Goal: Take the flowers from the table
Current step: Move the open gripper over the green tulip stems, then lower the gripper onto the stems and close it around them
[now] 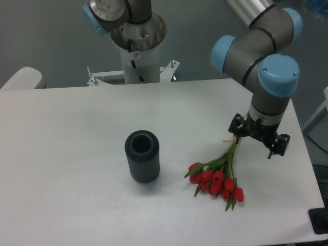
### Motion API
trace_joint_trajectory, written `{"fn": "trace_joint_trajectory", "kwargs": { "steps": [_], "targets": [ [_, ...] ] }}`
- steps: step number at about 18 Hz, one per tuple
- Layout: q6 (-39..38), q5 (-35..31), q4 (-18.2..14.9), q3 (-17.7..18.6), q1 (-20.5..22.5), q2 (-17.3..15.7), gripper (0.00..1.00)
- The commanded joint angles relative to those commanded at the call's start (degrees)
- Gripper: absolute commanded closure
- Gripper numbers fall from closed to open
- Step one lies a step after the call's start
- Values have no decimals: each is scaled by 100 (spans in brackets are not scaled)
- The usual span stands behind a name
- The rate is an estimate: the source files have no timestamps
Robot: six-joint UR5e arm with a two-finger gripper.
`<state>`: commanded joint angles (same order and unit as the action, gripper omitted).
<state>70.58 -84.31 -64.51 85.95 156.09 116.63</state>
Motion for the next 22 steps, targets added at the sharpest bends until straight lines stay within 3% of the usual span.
{"fn": "trace_joint_trajectory", "kwargs": {
  "steps": [4, 8, 22],
  "targets": [
    [79, 336, 210, 317, 167, 9, 0],
    [114, 336, 1070, 826, 167, 9, 0],
    [448, 301, 1924, 1337, 115, 228, 0]
  ]
}}
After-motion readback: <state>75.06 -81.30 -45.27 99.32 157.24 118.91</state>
